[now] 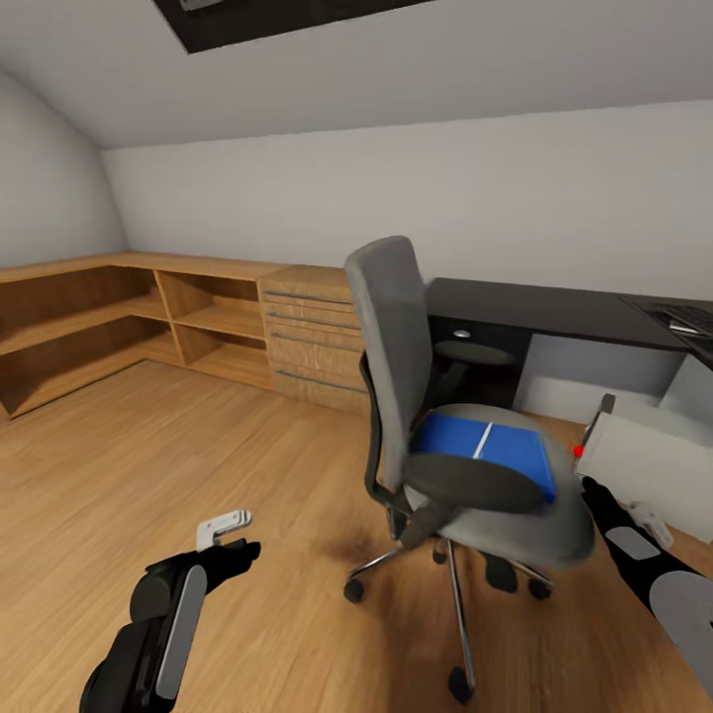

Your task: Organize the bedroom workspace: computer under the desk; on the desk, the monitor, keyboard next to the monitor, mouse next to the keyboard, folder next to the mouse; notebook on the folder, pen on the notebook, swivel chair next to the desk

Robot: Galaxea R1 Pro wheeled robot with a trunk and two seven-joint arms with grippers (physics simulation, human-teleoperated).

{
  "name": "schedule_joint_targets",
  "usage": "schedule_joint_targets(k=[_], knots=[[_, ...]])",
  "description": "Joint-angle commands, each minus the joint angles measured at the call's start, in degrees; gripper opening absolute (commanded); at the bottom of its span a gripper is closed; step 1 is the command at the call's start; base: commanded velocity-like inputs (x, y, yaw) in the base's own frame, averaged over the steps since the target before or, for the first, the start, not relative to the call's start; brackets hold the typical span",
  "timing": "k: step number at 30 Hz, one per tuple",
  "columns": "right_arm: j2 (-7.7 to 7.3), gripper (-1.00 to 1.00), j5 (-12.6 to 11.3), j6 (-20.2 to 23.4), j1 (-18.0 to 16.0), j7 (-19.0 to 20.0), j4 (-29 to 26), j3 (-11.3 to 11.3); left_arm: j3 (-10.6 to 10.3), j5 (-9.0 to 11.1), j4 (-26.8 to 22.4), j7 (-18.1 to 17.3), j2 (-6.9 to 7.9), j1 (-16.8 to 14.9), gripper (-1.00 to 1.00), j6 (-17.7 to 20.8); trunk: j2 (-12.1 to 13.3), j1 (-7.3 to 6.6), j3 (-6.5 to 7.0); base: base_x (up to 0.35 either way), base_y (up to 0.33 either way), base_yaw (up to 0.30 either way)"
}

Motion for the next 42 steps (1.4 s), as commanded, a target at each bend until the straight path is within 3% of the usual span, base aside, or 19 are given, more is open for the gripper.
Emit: schedule_joint_targets(k=[1,8,15,22,26,32,33,34,37,39,42], knots=[[1.16,1.0,-0.4,-0.1,0.0,0.5,0.1,0.2,0.1,0.6,0.1,0.4,-0.05,-0.1,1.0,0.2,0.0,-0.01,-0.05,0.0,0.0,0.153],[1.15,1.0,-0.3,-0.1,0.0,0.5,0.1,0.2,-0.2,0.5,3.9,0.5,-0.19,-0.1,1.0,-1.0,0.0,-0.01,-0.05,0.0,0.0,0.024],[1.04,1.0,-0.4,-0.1,0.0,0.6,0.1,0.1,-2.4,0.4,4.4,0.6,-0.23,-0.1,1.0,-1.5,0.0,-0.01,-0.05,0.041,-0.106,0.0],[0.38,1.0,-0.4,0.2,0.1,0.6,0.1,0.1,-2.9,0.5,4.5,0.7,-0.19,-0.1,1.0,-1.6,0.0,-0.01,-0.05,0.085,-0.13,0.0],[-0.6,1.0,-0.6,3.5,0.1,1.2,0.1,0.1,-2.9,0.5,4.5,0.6,-0.15,-0.1,1.0,-1.6,0.0,-0.01,-0.05,0.014,-0.021,0.0],[-1.62,1.0,-0.6,11.9,0.1,9.3,0.2,0.1,-2.9,0.5,4.5,0.6,-0.14,-0.1,1.0,-1.6,0.0,-0.01,-0.05,0.002,-0.003,0.0],[-2.04,1.0,-0.6,17.4,0.1,12.7,0.4,0.1,-2.9,0.5,4.5,0.6,-0.15,-0.1,1.0,-1.6,0.0,-0.01,-0.05,0.0,0.0,0.0],[-2.28,1.0,-0.7,19.1,0.1,14.0,0.7,0.0,-2.9,0.5,4.5,0.6,-0.15,-0.1,1.0,-1.6,0.0,-0.01,-0.05,0.0,0.0,0.0],[-2.93,1.0,-0.7,23.1,0.1,18.2,1.7,0.0,-2.9,0.5,4.5,0.6,-0.16,-0.1,1.0,-1.6,0.0,-0.01,-0.05,0.0,0.0,0.0],[-3.44,1.0,-0.6,26.7,0.1,23.4,2.8,0.0,-2.9,0.5,4.5,0.6,-0.17,-0.1,1.0,-1.6,0.0,-0.01,-0.05,0.0,0.0,0.0],[-3.57,1.0,-0.6,28.1,0.1,25.4,3.4,0.0,-3.0,0.5,4.5,0.6,-0.2,-0.1,1.0,-1.6,0.0,-0.01,-0.05,0.0,0.0,0.0]])
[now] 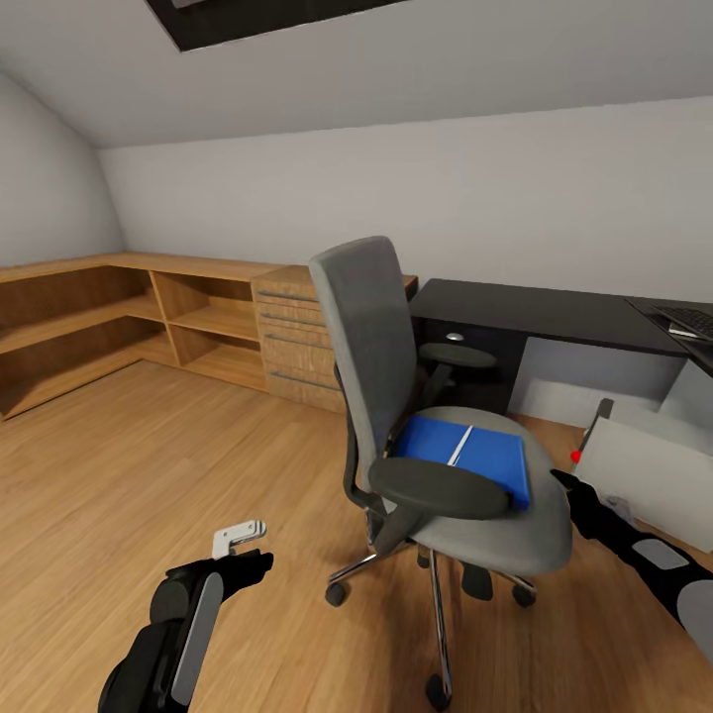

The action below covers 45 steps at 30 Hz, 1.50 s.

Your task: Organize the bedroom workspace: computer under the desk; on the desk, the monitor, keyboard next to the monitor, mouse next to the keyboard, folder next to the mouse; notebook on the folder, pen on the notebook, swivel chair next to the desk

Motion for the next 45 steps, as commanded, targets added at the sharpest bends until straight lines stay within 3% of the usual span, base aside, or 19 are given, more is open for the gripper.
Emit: schedule_joint_targets(k=[1,18,45], knots=[[-0.03,1.0,-0.2,0.6,0.0,0.3,0.1,-0.3,0.1,0.6,-0.1,0.4,-0.05,0.0,1.0,0.2,0.0,-0.01,-0.06,0.0,0.0,0.0],[0.12,1.0,-0.2,1.2,0.0,1.1,0.3,-0.3,0.1,0.6,-0.1,0.4,-0.03,0.0,1.0,0.2,0.0,-0.01,-0.06,0.0,0.0,0.025],[0.32,1.0,-0.1,1.1,0.0,1.1,0.2,-0.2,-0.1,0.7,-0.1,0.4,-0.13,0.0,1.0,0.1,0.0,-0.01,-0.06,0.0,0.0,0.267]])
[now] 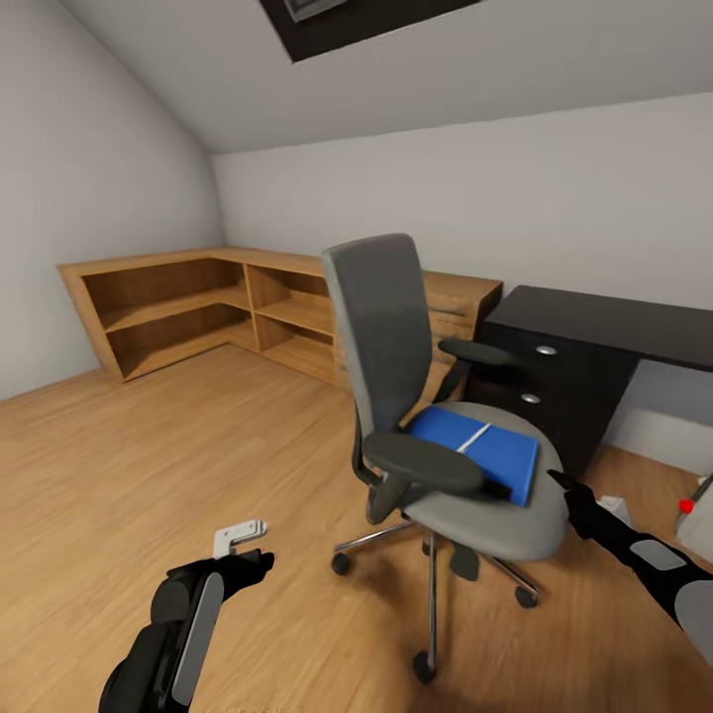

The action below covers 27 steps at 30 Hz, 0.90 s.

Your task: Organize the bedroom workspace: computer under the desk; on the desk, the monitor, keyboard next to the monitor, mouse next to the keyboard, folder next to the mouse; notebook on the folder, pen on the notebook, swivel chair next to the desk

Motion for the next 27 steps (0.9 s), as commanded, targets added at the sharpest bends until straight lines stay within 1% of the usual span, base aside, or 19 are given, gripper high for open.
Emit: schedule_joint_targets(k=[1,19,22,27], knots=[[0.02,1.0,-0.4,0.8,0.0,0.3,-0.1,-0.2,0.1,0.6,0.0,0.4,-0.07,-0.1,1.0,0.2,0.0,-0.02,-0.05,0.0,0.0,0.274],[0.05,1.0,-0.3,0.6,0.0,0.3,-0.1,-0.1,-0.1,0.6,0.0,0.1,-0.08,-0.1,1.0,0.2,0.0,-0.02,-0.05,0.0,0.0,0.272],[0.05,1.0,-0.3,0.5,0.0,0.3,-0.1,-0.1,-0.4,0.6,0.0,0.1,-0.08,-0.1,1.0,0.2,0.0,-0.02,-0.05,0.0,0.0,0.141],[0.11,1.0,-0.3,0.4,0.0,0.3,0.0,-0.1,-0.7,0.6,-0.1,0.1,-0.08,-0.1,1.0,0.2,0.0,-0.02,-0.05,0.0,0.0,0.025]])
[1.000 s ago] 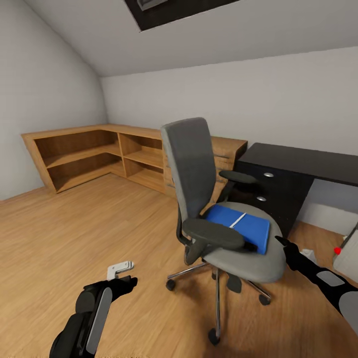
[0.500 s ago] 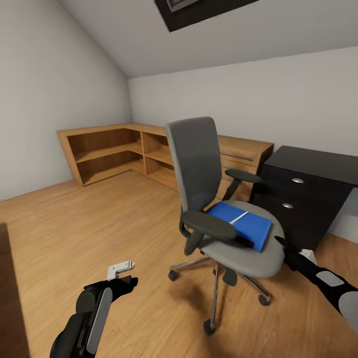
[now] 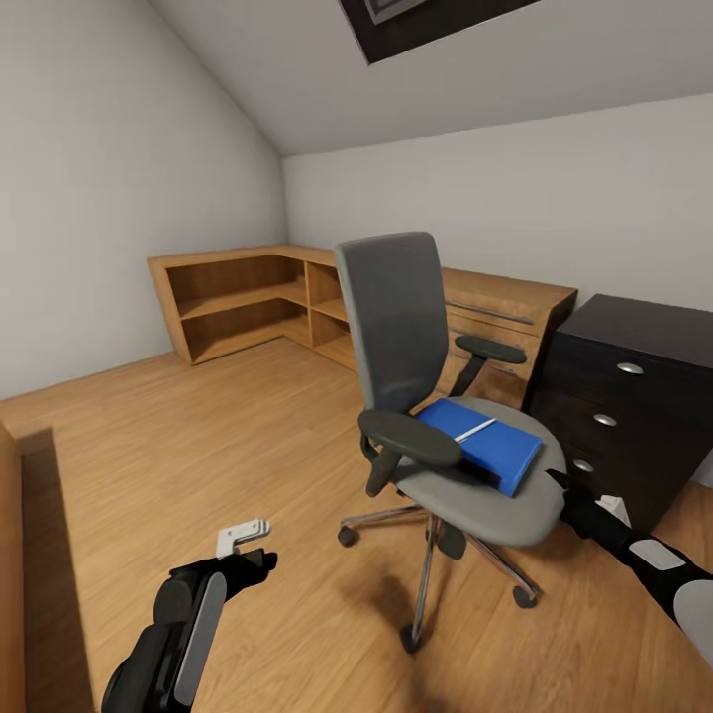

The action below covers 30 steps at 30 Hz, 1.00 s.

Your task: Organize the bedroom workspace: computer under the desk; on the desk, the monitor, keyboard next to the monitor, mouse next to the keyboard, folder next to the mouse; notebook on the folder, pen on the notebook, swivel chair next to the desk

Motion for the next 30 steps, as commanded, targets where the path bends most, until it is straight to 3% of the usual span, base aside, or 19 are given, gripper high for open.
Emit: schedule_joint_targets(k=[1,7,25,26,28,30], knots=[[0.0,1.0,-0.2,0.5,0.0,0.1,0.0,-0.3,0.1,0.6,-0.1,0.4,-0.04,0.0,1.0,0.2,0.0,-0.01,-0.06,0.0,0.0,0.003],[0.01,1.0,-0.2,0.5,0.0,0.1,0.0,-0.3,0.0,0.6,-0.1,0.4,-0.04,0.0,1.0,0.2,0.0,-0.01,-0.06,-0.072,0.0,0.001],[0.69,1.0,-0.3,0.4,0.0,0.1,0.1,-0.2,-0.1,0.6,-0.1,0.4,-0.02,0.0,1.0,0.2,0.0,-0.01,-0.06,-0.297,0.0,0.0],[0.81,1.0,-0.2,0.4,0.0,0.1,0.1,-0.1,-0.9,0.6,-0.1,0.5,-0.02,0.0,1.0,0.2,0.0,-0.01,-0.06,-0.046,0.0,0.0],[1.82,1.0,-0.1,0.4,0.0,0.2,0.1,-0.1,-1.4,0.6,-0.1,0.5,0.02,0.0,1.0,0.2,0.0,-0.01,-0.06,-0.021,0.0,0.0],[3.87,1.0,0.1,0.3,0.0,0.2,0.1,-0.1,-2.6,0.6,-0.1,0.6,-0.02,0.0,1.0,0.1,0.0,-0.01,-0.06,-0.006,0.0,0.0]])
